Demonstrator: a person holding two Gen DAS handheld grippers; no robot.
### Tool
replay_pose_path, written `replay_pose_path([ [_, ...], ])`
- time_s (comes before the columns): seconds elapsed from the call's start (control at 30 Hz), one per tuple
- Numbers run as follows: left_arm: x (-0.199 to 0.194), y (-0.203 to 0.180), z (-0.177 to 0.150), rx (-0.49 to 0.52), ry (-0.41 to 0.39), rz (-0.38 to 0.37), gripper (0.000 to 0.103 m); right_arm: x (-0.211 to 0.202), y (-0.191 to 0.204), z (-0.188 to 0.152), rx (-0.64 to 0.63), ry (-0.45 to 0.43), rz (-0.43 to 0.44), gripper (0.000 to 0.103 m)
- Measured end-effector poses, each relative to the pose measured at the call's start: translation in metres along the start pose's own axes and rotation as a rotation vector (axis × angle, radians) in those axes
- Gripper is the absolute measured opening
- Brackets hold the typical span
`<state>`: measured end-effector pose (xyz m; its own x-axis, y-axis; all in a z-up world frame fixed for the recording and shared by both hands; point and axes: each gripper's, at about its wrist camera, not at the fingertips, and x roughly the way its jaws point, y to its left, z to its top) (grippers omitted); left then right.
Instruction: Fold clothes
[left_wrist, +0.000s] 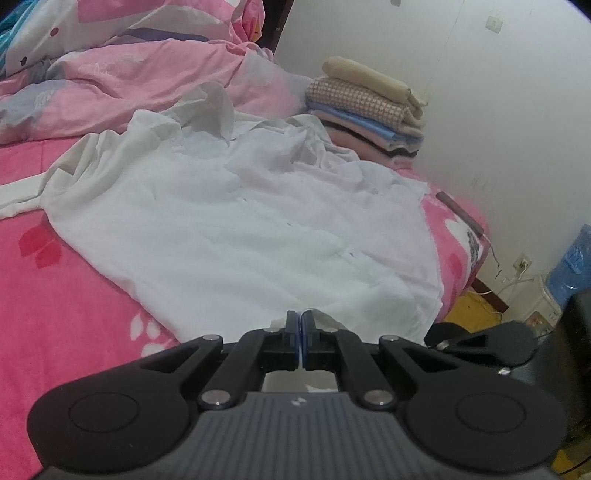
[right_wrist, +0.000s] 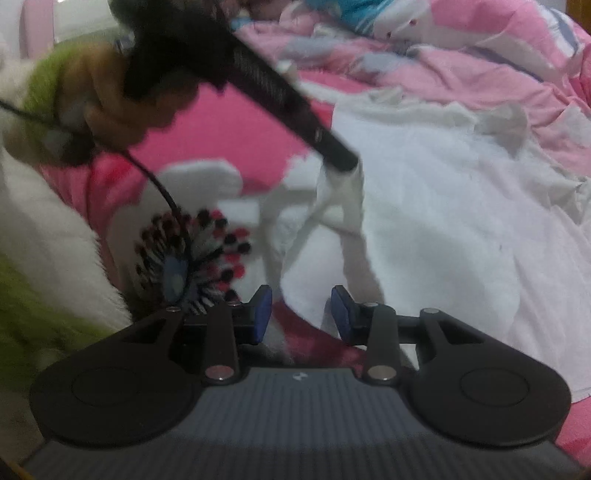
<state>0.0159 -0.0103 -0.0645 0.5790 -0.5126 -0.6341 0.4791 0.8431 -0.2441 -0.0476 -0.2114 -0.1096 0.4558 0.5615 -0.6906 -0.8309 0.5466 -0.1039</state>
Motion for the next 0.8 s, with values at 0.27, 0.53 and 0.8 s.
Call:
replay_pose_path([
  [0.27, -0.008, 0.0, 0.004, -0.017, -0.011, -0.034, 0.002, -0.018, -0.019, -0.006, 0.238, -0.07, 0.127, 0.0],
  [0.53, -0.011, -0.002, -0.006, 0.03, 0.004, -0.024, 0.002, -0.006, -0.007, -0.009, 0.264, -0.02, 0.193, 0.004],
  [0.8, -0.016, -0.002, -0.016, 0.094, 0.019, -0.044, 0.003, -0.057, -0.065, -0.02, 0.475, -0.137, 0.197, 0.044],
])
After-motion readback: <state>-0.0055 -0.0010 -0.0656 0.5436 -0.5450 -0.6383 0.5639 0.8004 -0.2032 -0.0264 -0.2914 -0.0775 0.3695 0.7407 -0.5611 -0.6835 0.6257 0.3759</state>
